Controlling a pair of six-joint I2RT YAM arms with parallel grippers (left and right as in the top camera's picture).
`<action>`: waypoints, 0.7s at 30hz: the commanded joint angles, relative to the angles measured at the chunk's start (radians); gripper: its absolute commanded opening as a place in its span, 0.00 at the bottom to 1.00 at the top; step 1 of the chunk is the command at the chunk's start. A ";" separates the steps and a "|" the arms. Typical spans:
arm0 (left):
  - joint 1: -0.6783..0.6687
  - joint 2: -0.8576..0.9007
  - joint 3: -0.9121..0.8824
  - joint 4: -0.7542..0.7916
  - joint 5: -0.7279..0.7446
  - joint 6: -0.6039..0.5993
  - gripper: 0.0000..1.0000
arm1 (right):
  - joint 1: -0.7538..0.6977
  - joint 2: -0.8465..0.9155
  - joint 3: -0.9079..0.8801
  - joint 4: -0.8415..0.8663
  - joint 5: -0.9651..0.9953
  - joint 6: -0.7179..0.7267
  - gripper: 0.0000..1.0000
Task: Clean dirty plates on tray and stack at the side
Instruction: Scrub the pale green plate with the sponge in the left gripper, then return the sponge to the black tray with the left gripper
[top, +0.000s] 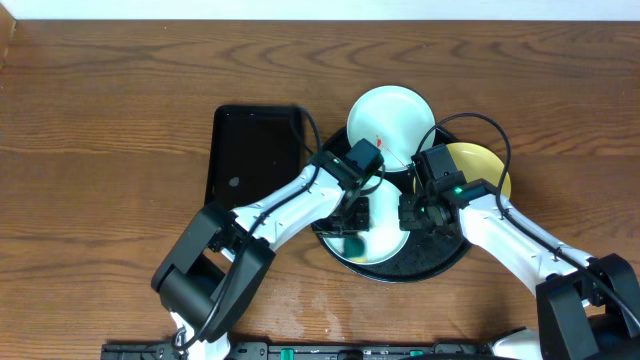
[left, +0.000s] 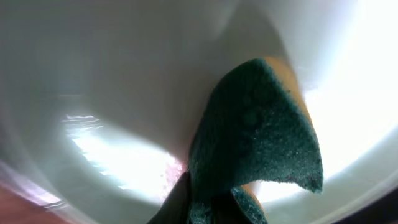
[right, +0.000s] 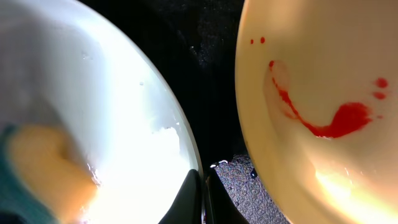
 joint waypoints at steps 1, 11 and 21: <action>0.034 0.017 -0.044 -0.046 -0.345 0.002 0.08 | -0.005 0.001 -0.003 -0.009 0.041 0.006 0.01; 0.038 0.002 -0.022 -0.047 -0.604 -0.020 0.08 | -0.005 0.001 -0.003 -0.010 0.044 0.006 0.01; 0.047 -0.226 0.016 -0.059 -0.285 -0.020 0.09 | -0.005 0.001 -0.003 0.032 0.040 0.002 0.13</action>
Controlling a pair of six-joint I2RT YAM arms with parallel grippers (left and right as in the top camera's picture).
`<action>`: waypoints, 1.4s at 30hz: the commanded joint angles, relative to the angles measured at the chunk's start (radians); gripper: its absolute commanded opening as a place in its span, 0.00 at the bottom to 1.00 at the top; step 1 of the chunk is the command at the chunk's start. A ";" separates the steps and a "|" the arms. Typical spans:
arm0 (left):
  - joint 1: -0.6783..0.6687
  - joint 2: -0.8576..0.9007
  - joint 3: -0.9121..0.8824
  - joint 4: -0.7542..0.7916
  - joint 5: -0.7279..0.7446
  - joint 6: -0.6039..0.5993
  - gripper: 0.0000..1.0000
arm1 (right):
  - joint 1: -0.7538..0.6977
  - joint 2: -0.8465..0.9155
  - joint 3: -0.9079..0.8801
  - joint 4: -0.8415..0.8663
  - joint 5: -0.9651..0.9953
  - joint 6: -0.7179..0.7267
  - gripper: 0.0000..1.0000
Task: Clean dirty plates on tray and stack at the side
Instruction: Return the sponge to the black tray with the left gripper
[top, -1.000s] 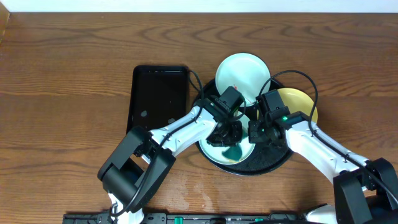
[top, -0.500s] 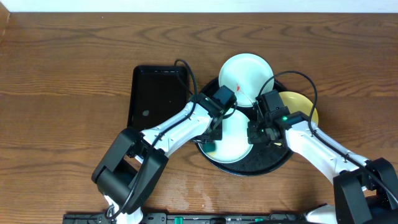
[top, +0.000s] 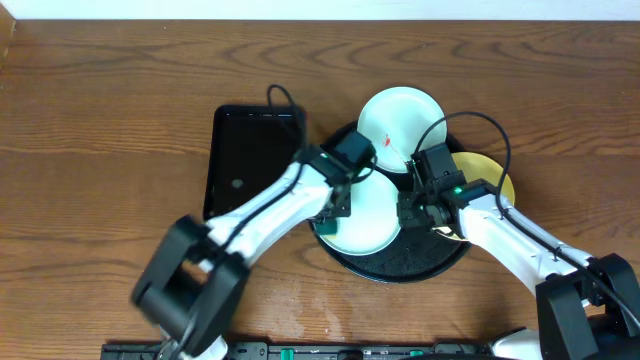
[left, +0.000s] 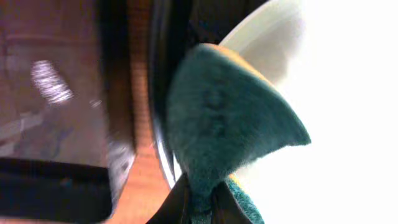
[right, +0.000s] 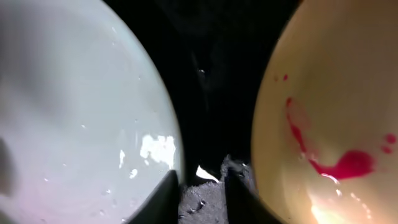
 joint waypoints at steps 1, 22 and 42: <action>0.018 -0.154 0.005 -0.014 0.029 -0.012 0.11 | -0.005 0.001 -0.003 -0.005 0.049 0.000 0.13; 0.385 -0.151 -0.139 0.148 -0.135 0.084 0.15 | 0.004 0.079 -0.004 0.065 -0.131 -0.072 0.24; 0.422 -0.446 -0.088 -0.009 0.030 0.172 0.83 | -0.030 -0.031 0.055 -0.029 -0.045 -0.061 0.01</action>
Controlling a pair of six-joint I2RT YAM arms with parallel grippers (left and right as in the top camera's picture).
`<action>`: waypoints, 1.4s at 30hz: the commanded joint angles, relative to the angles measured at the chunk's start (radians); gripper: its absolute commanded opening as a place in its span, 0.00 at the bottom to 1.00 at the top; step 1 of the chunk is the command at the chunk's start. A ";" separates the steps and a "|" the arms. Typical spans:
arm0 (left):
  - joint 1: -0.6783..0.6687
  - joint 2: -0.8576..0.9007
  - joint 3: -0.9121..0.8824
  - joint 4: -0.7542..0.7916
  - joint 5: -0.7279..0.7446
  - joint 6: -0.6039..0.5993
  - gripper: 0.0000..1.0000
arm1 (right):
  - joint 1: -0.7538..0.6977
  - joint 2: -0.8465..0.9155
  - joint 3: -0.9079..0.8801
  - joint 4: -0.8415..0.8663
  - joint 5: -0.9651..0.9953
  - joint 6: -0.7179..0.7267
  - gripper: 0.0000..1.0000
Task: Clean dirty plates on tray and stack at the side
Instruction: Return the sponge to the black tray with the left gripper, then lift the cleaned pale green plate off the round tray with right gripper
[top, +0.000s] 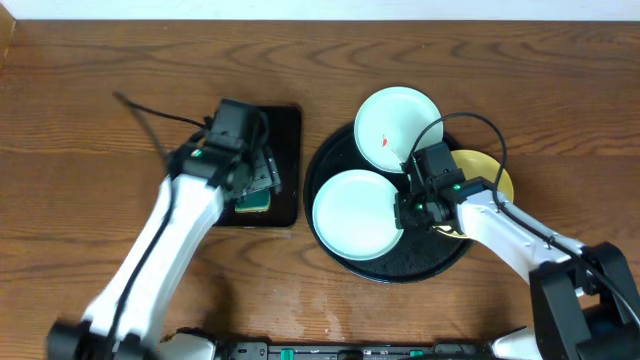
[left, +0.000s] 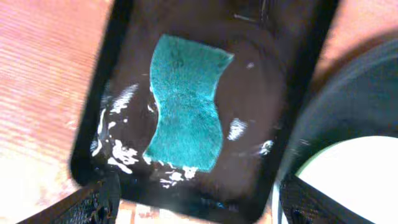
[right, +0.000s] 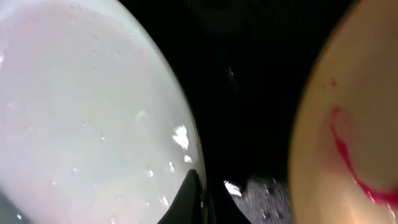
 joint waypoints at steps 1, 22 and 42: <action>0.005 -0.089 0.027 -0.031 0.002 0.009 0.83 | -0.015 -0.087 0.062 -0.060 0.084 -0.019 0.01; 0.005 -0.164 0.026 -0.035 0.002 0.009 0.85 | 0.148 -0.337 0.219 -0.153 0.669 -0.264 0.01; 0.005 -0.164 0.026 -0.035 0.002 0.009 0.85 | 0.596 -0.338 0.219 -0.169 1.257 -0.279 0.01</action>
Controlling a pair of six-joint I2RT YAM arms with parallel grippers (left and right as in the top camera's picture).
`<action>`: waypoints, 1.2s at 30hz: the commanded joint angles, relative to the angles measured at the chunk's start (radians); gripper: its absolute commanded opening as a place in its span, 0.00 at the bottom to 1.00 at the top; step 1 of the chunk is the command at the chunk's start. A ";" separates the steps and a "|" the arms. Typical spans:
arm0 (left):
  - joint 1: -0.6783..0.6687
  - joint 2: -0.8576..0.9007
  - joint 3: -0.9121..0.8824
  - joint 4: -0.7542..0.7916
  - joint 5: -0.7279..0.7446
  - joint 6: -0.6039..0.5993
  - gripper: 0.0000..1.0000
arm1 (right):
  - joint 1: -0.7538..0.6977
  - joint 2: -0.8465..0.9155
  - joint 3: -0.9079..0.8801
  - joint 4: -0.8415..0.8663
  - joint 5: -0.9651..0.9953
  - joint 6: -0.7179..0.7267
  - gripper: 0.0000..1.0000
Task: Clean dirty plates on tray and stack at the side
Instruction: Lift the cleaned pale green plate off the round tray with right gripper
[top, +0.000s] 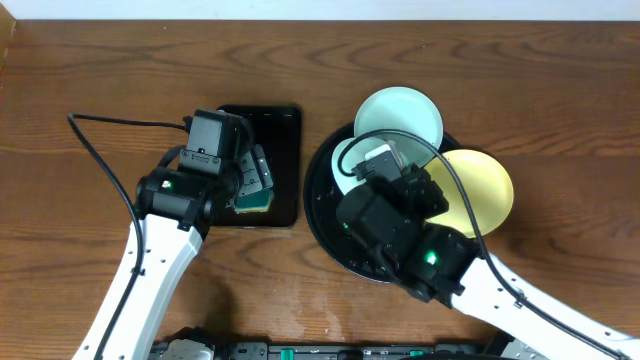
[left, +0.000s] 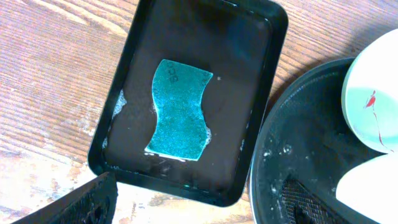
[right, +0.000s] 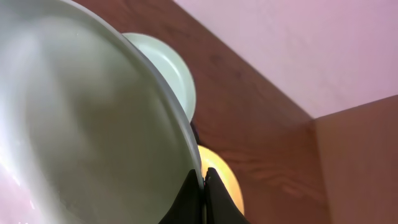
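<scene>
My right gripper (right: 203, 180) is shut on the rim of a clean white plate (right: 87, 124), which it holds lifted and tilted above the round black tray (top: 325, 215). In the overhead view only a sliver of this plate (top: 343, 168) shows beside the raised arm. A pale plate with a red smear (top: 400, 115) sits at the tray's far edge. A yellow plate (top: 480, 185) lies at its right. My left gripper (left: 199, 208) hangs open above the rectangular black tray (left: 261, 124), where the teal sponge (left: 180, 112) lies.
Brown wooden table (top: 100, 90) all round. The rectangular tray sits just left of the round one, with a thin strip of wood between them. Cables run from both arms. A pale wall shows behind the table in the right wrist view.
My right gripper, then shut on the white plate's rim low on the round tray, now holds it lifted and tilted. The left gripper stays open over the sponge, a little higher.
First my left gripper pressed the sponge into the white plate while the right pinched its rim. Then the sponge was at the plate's left edge and the right jaws were apart. Later the sponge lay released in the rectangular tray. Now the right gripper holds the plate aloft.
</scene>
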 joint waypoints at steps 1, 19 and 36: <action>0.005 0.000 0.019 -0.003 -0.002 0.009 0.85 | 0.032 -0.015 0.027 0.005 0.088 -0.026 0.01; 0.005 0.000 0.019 -0.003 -0.002 0.009 0.86 | 0.138 -0.015 0.027 0.005 0.211 -0.076 0.01; 0.005 0.000 0.019 -0.003 -0.002 0.009 0.86 | 0.137 -0.015 0.027 0.005 0.211 -0.076 0.01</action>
